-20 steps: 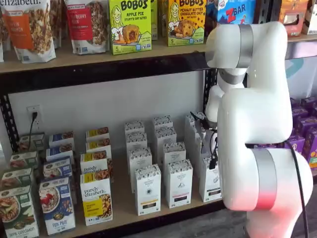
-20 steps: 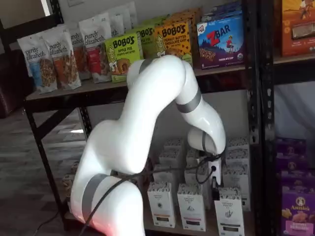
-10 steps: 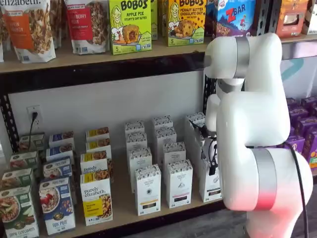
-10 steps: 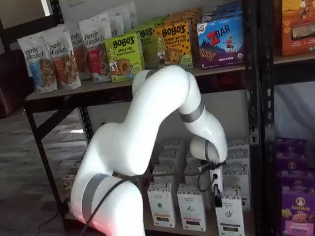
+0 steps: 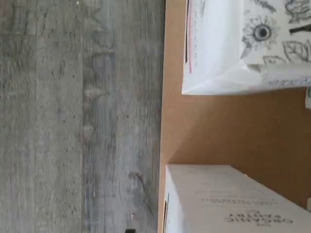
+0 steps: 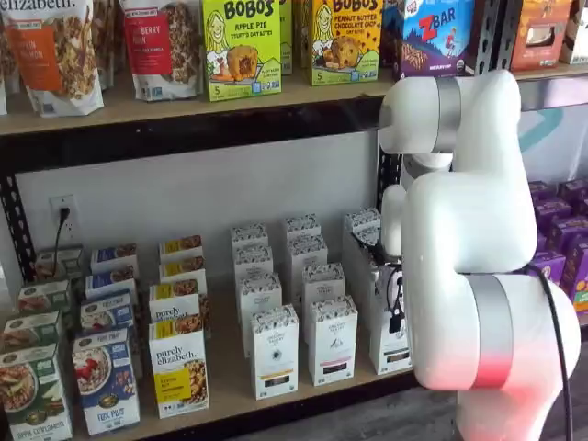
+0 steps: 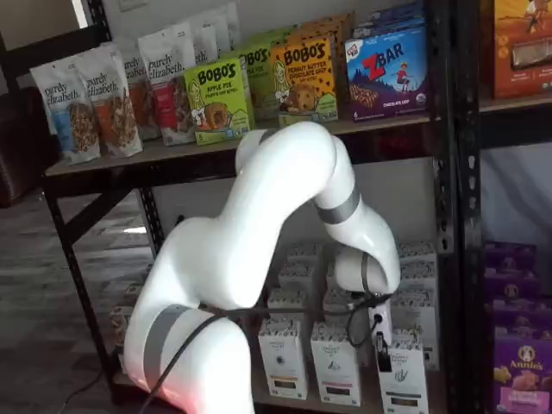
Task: Pick up the white box with a green strip in the middle, on the bottom shelf, the sixth box from the left
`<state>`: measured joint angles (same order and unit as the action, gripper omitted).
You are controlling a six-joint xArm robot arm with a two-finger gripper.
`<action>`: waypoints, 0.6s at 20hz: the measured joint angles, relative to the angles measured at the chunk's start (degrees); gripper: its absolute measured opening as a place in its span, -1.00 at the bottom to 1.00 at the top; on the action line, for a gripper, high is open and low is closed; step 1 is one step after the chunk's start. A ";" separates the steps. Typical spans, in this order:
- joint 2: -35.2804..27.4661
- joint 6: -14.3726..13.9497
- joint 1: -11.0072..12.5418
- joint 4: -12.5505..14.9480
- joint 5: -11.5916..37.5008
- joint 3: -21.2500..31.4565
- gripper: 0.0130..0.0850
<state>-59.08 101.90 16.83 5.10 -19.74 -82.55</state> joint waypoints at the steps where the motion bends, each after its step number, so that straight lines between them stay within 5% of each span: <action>1: -0.19 0.23 0.01 -0.23 0.26 0.00 1.00; 7: -0.52 3.83 -0.25 -4.37 1.13 -0.12 0.56; 12: -0.46 3.22 0.07 -3.39 -0.55 -1.12 0.56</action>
<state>-59.54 105.12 16.91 1.72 -20.29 -83.67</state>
